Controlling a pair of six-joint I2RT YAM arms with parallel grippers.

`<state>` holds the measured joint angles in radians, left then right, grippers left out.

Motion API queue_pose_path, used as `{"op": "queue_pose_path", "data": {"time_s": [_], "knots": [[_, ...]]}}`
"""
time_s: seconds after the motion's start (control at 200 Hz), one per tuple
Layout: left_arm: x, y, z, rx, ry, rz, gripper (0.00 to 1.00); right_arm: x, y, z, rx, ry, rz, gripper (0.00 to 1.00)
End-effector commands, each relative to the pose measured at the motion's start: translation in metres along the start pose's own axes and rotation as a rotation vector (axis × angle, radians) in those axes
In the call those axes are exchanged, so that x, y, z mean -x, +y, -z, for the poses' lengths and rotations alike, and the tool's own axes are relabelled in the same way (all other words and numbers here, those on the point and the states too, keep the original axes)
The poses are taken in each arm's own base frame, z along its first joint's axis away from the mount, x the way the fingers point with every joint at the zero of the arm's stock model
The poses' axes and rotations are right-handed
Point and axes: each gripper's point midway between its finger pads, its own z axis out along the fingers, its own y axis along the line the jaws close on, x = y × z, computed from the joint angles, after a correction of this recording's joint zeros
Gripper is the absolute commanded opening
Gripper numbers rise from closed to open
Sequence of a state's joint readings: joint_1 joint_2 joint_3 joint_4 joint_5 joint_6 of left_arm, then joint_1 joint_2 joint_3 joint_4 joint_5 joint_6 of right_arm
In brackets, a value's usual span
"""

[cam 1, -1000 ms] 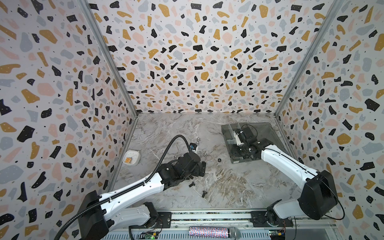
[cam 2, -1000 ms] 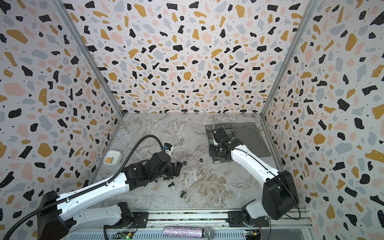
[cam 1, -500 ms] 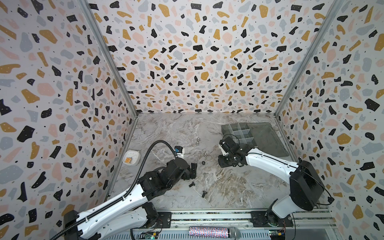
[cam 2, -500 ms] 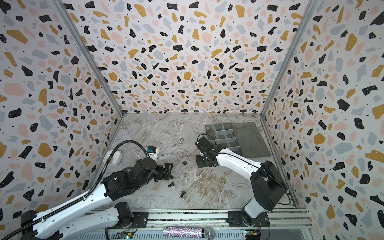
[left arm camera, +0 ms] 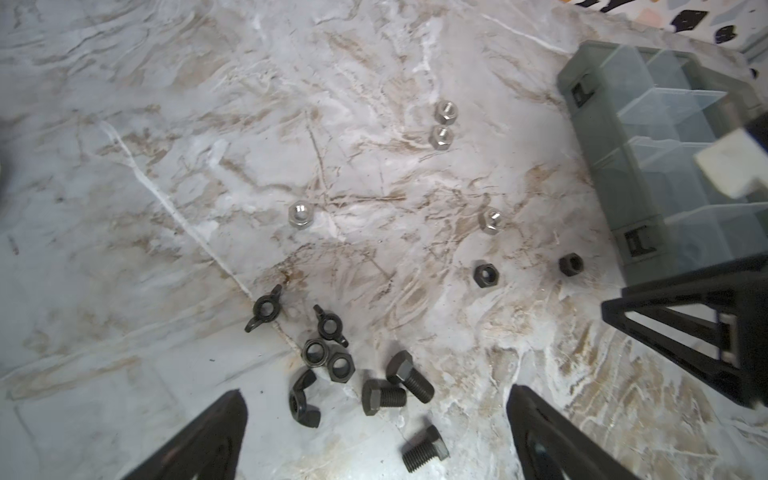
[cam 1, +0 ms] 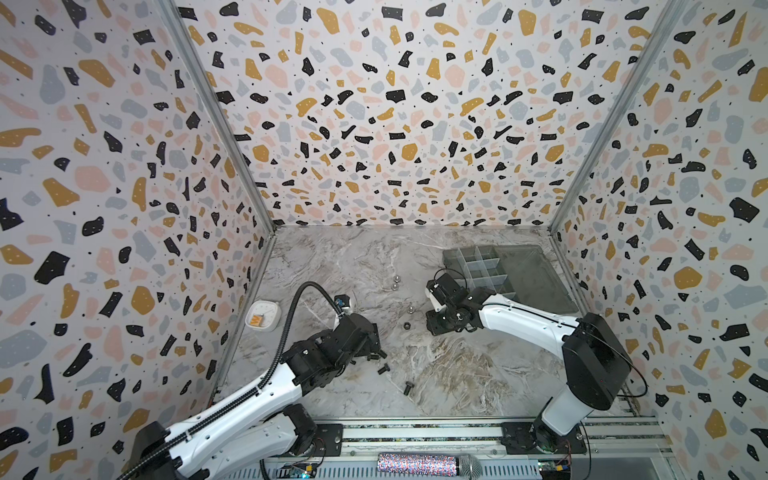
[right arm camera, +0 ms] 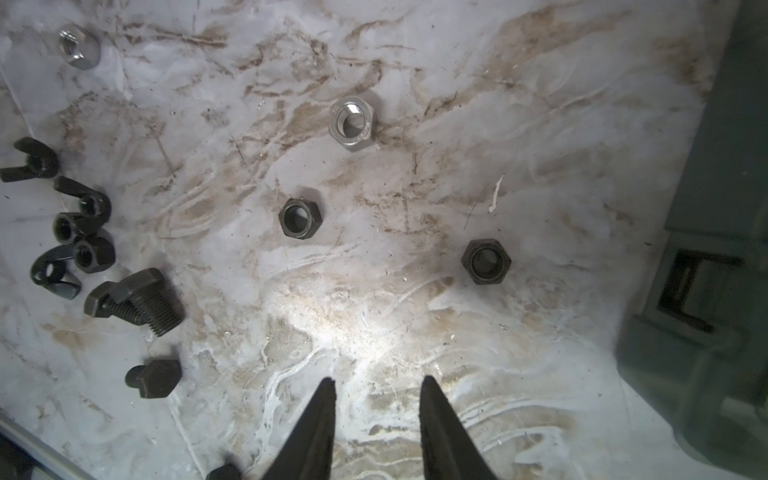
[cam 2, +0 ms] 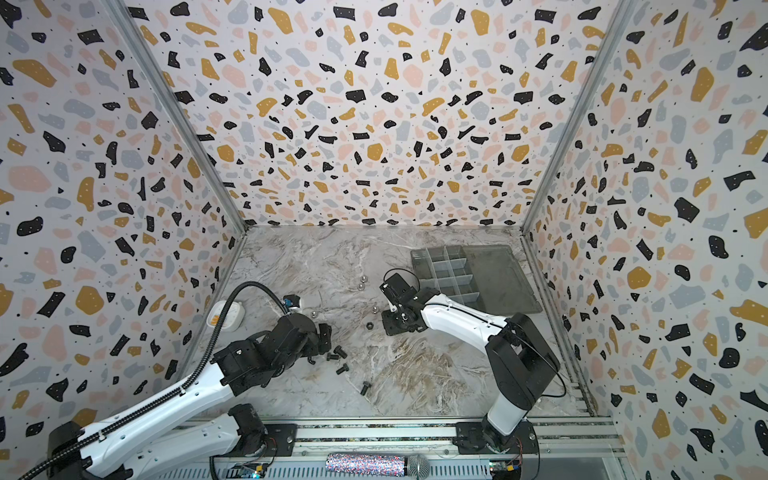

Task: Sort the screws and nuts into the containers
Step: 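Move the right gripper back to the black hex nut beside the organizer, then close the right gripper on the black hex nut and lift it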

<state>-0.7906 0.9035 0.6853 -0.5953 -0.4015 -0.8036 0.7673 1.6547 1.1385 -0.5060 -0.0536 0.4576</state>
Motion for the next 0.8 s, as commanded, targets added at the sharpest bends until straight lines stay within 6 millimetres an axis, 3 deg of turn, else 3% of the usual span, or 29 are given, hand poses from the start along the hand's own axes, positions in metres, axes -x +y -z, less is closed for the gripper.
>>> {"op": "queue_pose_path", "data": {"time_s": [0.0,0.115,0.3,0.796], "knots": [[-0.001,0.003,-0.008,-0.006,0.013,0.035,0.98,0.015,-0.007,0.006,-0.012,-0.037,0.016,0.37],[-0.002,0.011,-0.015,0.023,0.025,0.053,0.98,0.016,-0.018,0.001,-0.020,-0.039,0.004,0.38],[0.004,0.006,-0.017,0.001,0.022,0.067,0.98,0.018,-0.038,-0.010,-0.046,-0.025,-0.016,0.41],[0.020,-0.006,-0.019,-0.023,0.001,0.037,0.99,0.015,-0.045,-0.037,-0.059,0.031,-0.024,0.41]]}}
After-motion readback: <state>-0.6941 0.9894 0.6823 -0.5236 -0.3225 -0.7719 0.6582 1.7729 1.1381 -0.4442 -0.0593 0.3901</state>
